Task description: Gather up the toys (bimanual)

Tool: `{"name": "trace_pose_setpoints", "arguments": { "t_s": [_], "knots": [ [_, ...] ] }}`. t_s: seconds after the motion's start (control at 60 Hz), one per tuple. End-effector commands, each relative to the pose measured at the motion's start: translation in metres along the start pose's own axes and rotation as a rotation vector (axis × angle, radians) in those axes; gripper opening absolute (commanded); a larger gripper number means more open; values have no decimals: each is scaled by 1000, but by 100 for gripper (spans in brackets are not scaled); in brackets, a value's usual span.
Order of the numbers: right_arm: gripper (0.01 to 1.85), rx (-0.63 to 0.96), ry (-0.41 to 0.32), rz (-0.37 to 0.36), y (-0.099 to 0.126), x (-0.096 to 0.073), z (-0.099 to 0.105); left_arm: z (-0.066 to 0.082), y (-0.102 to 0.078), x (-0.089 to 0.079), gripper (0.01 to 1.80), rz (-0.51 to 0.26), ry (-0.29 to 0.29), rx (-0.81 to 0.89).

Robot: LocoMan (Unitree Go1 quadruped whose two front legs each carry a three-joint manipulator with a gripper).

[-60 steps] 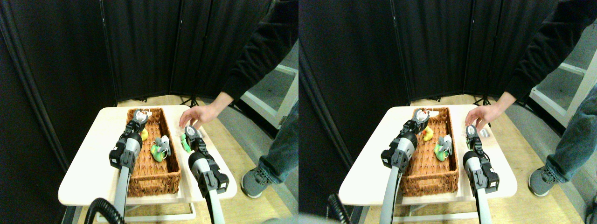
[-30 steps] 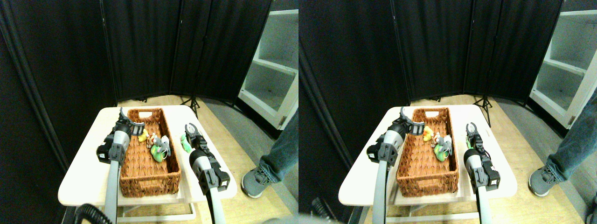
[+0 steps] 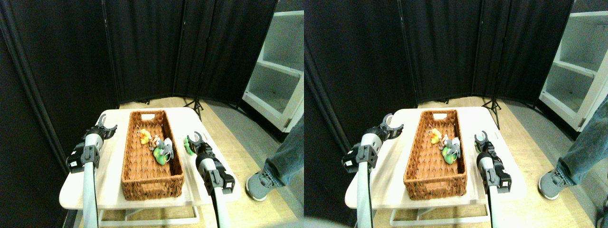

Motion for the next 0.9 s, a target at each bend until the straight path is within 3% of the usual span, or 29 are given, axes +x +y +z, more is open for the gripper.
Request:
{"name": "trace_pose_setpoints", "arguments": {
  "t_s": [0.017, 0.117, 0.25, 0.333, 0.383, 0.583, 0.65, 0.9],
  "knots": [
    [47, 34, 20, 4, -4, 4, -1, 5, -1, -7, 36, -47, -56, 25],
    [69, 62, 38, -32, -12, 6, -3, 5, 10, -11, 32, -23, -79, 44],
    [73, 41, 42, -72, -20, 8, -5, 3, 21, -12, 31, -1, -93, 16],
    [87, -61, 67, -67, -24, 13, -4, -2, 27, -13, 31, 16, -111, -21],
    [89, -33, 73, -82, -25, 17, -3, -4, 30, -13, 32, 17, -113, -21],
    [75, -30, 55, -115, -30, 33, -3, -8, 35, -14, 30, 31, -127, -29],
    [66, 70, 39, -145, -34, 42, -1, -9, 35, -14, 31, 34, -125, -49],
    [65, 82, 16, -168, -43, 58, 7, -13, 32, -12, 33, 22, -120, -24]
  ]
}}
